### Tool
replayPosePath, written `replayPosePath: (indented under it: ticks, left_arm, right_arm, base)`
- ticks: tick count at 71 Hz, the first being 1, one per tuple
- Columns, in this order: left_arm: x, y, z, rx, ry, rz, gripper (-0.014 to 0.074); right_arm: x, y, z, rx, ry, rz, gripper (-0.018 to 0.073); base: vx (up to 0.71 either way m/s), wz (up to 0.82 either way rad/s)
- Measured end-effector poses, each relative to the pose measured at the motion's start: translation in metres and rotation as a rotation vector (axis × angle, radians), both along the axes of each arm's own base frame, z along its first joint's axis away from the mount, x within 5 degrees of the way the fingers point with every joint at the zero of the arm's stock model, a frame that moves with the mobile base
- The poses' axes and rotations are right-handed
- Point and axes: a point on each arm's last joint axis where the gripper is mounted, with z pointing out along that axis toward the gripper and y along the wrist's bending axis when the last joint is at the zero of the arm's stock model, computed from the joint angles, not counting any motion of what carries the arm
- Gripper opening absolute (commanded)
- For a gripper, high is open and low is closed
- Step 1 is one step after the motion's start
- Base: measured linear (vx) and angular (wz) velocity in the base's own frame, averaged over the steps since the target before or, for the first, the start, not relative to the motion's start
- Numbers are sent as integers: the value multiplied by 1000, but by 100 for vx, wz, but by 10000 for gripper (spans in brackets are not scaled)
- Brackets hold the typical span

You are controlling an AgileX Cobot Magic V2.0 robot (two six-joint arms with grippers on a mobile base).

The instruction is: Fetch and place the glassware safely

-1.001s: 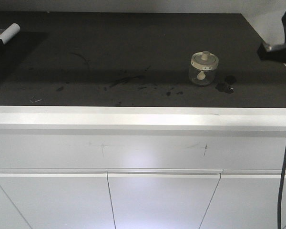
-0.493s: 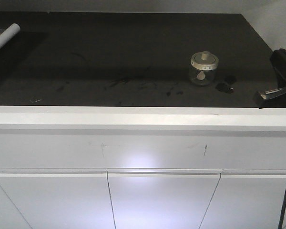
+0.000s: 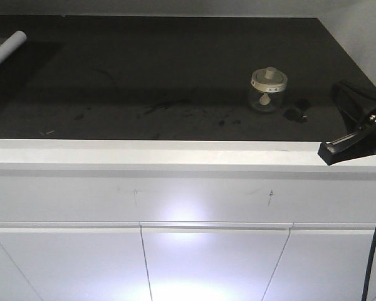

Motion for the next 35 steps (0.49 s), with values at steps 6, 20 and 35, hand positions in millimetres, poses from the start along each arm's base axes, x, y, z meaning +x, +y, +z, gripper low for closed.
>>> replayPosePath:
  ticks: [6,20,35]
  left_arm:
    - [0,0,0,0,0,0,-7]
    - [0,0,0,0,0,0,-7]
    - [0,0,0,1,0,0,-7]
  right_arm:
    - [0,0,0,8,6,0,69]
    - [1,-2,-3,11,43,-22,359]
    - [18,-4,-20,57,129,-49,564]
  base:
    - [0,0]
    - [0,0]
    - [0,0]
